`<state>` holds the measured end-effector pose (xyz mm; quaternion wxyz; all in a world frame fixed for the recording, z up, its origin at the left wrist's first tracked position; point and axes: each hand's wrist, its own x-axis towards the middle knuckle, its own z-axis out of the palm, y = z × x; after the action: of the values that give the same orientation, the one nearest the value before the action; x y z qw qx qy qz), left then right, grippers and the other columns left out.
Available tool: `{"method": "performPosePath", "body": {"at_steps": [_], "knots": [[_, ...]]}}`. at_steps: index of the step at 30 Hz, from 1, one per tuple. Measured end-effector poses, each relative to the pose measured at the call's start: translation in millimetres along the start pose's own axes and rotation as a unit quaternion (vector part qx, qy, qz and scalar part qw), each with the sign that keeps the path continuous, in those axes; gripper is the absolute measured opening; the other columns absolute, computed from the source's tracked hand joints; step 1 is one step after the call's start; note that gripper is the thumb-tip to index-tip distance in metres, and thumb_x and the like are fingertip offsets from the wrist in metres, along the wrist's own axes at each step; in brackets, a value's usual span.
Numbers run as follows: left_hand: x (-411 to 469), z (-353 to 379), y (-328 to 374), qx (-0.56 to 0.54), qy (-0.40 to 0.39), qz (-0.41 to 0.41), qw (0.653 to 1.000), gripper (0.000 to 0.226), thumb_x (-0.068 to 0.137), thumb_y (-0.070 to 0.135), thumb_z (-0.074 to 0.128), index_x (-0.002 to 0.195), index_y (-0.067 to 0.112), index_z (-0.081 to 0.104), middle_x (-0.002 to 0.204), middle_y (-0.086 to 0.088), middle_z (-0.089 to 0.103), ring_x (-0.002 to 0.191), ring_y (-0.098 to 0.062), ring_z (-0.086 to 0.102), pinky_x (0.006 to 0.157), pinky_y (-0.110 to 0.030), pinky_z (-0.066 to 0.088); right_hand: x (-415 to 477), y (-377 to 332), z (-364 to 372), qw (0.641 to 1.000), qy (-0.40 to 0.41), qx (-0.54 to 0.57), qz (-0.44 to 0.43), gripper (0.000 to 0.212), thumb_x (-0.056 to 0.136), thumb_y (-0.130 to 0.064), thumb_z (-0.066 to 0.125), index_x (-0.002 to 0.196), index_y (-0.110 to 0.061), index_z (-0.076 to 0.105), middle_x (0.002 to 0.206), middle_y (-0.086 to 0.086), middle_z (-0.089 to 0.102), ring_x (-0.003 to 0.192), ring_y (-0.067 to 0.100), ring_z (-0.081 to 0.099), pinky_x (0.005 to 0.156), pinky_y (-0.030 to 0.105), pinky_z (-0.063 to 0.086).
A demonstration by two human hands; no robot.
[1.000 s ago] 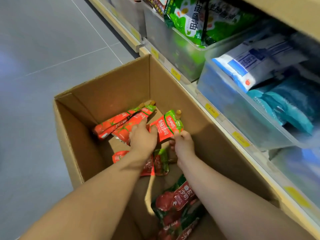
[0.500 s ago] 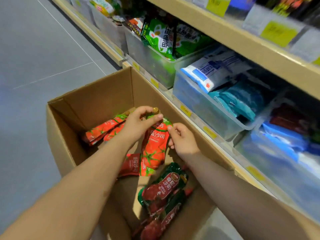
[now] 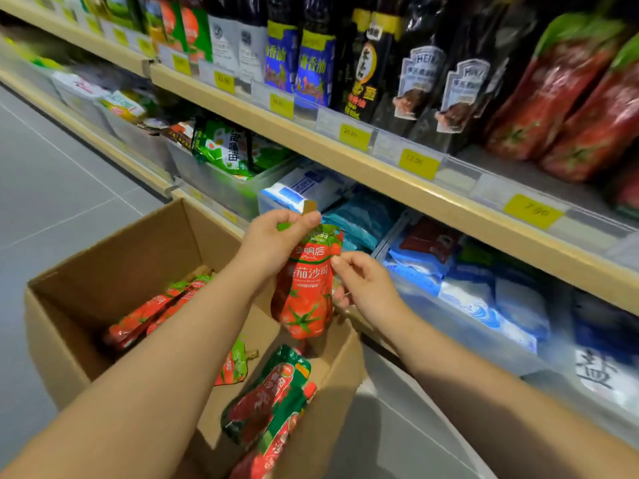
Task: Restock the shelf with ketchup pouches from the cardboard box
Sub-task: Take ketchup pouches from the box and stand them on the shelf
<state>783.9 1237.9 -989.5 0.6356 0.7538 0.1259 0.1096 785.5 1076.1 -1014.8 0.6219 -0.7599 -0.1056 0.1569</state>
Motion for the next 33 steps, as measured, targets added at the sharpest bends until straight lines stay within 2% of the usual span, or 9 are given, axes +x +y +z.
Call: {"method": "performPosePath", "body": {"at_steps": [4, 9, 11, 15, 18, 23, 28, 31, 33], "knots": [[1.3, 25.5, 53.3, -0.017, -0.046, 0.010, 0.999, 0.043, 0.071, 0.065, 0.059, 0.064, 0.023, 0.067, 0.073, -0.002, 0.073, 0.072, -0.021, 0.069, 0.074, -0.036, 0.052, -28.4, -3.8, -35.6, 0.998, 0.009, -0.042, 0.045, 0.014, 0.095, -0.022, 0.049, 0.085, -0.020, 0.059, 0.079, 0.000, 0.057, 0.058, 0.007, 0.053, 0.042, 0.015, 0.043], [-7.0, 69.9, 107.6, -0.085, -0.089, -0.002, 0.992, 0.042, 0.073, 0.057, 0.065, 0.069, 0.015, 0.067, 0.069, -0.005, 0.073, 0.062, -0.017, 0.069, 0.061, -0.028, 0.055, -49.4, -39.3, -67.9, 0.995, 0.099, -0.008, -0.008, 0.023, 0.096, -0.033, 0.045, 0.077, -0.028, 0.059, 0.051, -0.007, 0.051, 0.040, 0.001, 0.046, 0.039, 0.015, 0.037], [-11.1, 86.6, 125.3, -0.109, -0.101, -0.013, 0.989, 0.037, 0.076, 0.051, 0.066, 0.067, 0.015, 0.066, 0.062, -0.001, 0.072, 0.054, -0.014, 0.068, 0.051, -0.022, 0.054, -56.1, -53.6, -84.3, 0.990, 0.127, -0.028, -0.054, 0.017, 0.093, -0.029, 0.052, 0.081, -0.023, 0.063, 0.058, -0.011, 0.058, 0.043, 0.001, 0.050, 0.041, 0.012, 0.039], [-17.5, 114.2, 153.1, -0.113, -0.130, -0.034, 0.984, 0.038, 0.077, 0.051, 0.066, 0.073, 0.012, 0.062, 0.074, -0.008, 0.070, 0.065, -0.022, 0.067, 0.067, -0.033, 0.055, -66.0, -72.1, -121.4, 0.980, 0.175, -0.067, -0.073, 0.018, 0.093, -0.026, 0.052, 0.079, -0.020, 0.063, 0.067, -0.006, 0.058, 0.052, 0.007, 0.050, 0.051, 0.016, 0.041], [-21.3, 128.8, 163.7, -0.069, -0.146, -0.007, 0.987, 0.029, 0.079, 0.045, 0.067, 0.076, 0.016, 0.064, 0.072, -0.004, 0.067, 0.064, -0.018, 0.061, 0.058, -0.023, 0.048, -67.3, -82.4, -149.5, 0.968, 0.231, -0.064, -0.069, 0.020, 0.092, -0.024, 0.054, 0.075, -0.020, 0.063, 0.069, -0.006, 0.059, 0.062, 0.008, 0.053, 0.061, 0.026, 0.042], [-36.0, 152.7, 162.6, 0.009, -0.184, 0.023, 0.983, 0.021, 0.080, 0.028, 0.069, 0.068, 0.013, 0.060, 0.051, 0.004, 0.057, 0.046, -0.007, 0.049, 0.051, -0.022, 0.036, -62.8, -104.5, -198.3, 0.950, 0.302, -0.063, -0.039, 0.024, 0.090, -0.029, 0.056, 0.068, -0.021, 0.060, 0.062, -0.005, 0.057, 0.060, 0.014, 0.052, 0.063, 0.032, 0.045], [-32.0, 183.1, 187.6, 0.098, -0.152, 0.107, 0.978, 0.033, 0.072, 0.030, 0.077, 0.099, 0.013, 0.068, 0.081, 0.005, 0.067, 0.075, -0.010, 0.063, 0.076, -0.030, 0.053, -52.6, -131.3, -241.0, 0.935, 0.339, -0.097, -0.036, 0.035, 0.088, -0.033, 0.052, 0.073, -0.004, 0.064, 0.071, 0.009, 0.066, 0.067, 0.026, 0.062, 0.067, 0.044, 0.054], [-19.6, 201.5, 208.5, 0.133, -0.121, 0.138, 0.974, 0.040, 0.073, 0.035, 0.074, 0.108, 0.018, 0.068, 0.100, 0.001, 0.070, 0.092, -0.015, 0.065, 0.089, -0.034, 0.052, -35.9, -141.7, -260.9, 0.927, 0.370, -0.051, -0.024, 0.020, 0.087, -0.029, 0.054, 0.089, -0.014, 0.068, 0.080, 0.005, 0.066, 0.073, 0.025, 0.062, 0.072, 0.041, 0.053], [-9.4, 215.4, 219.4, 0.136, -0.118, 0.144, 0.973, 0.037, 0.074, 0.032, 0.071, 0.108, 0.018, 0.066, 0.102, 0.000, 0.070, 0.094, -0.018, 0.065, 0.088, -0.035, 0.053, -19.3, -147.2, -271.6, 0.916, 0.400, -0.001, -0.021, 0.022, 0.088, -0.030, 0.057, 0.101, -0.015, 0.066, 0.083, 0.005, 0.064, 0.075, 0.025, 0.059, 0.077, 0.043, 0.053]]}}
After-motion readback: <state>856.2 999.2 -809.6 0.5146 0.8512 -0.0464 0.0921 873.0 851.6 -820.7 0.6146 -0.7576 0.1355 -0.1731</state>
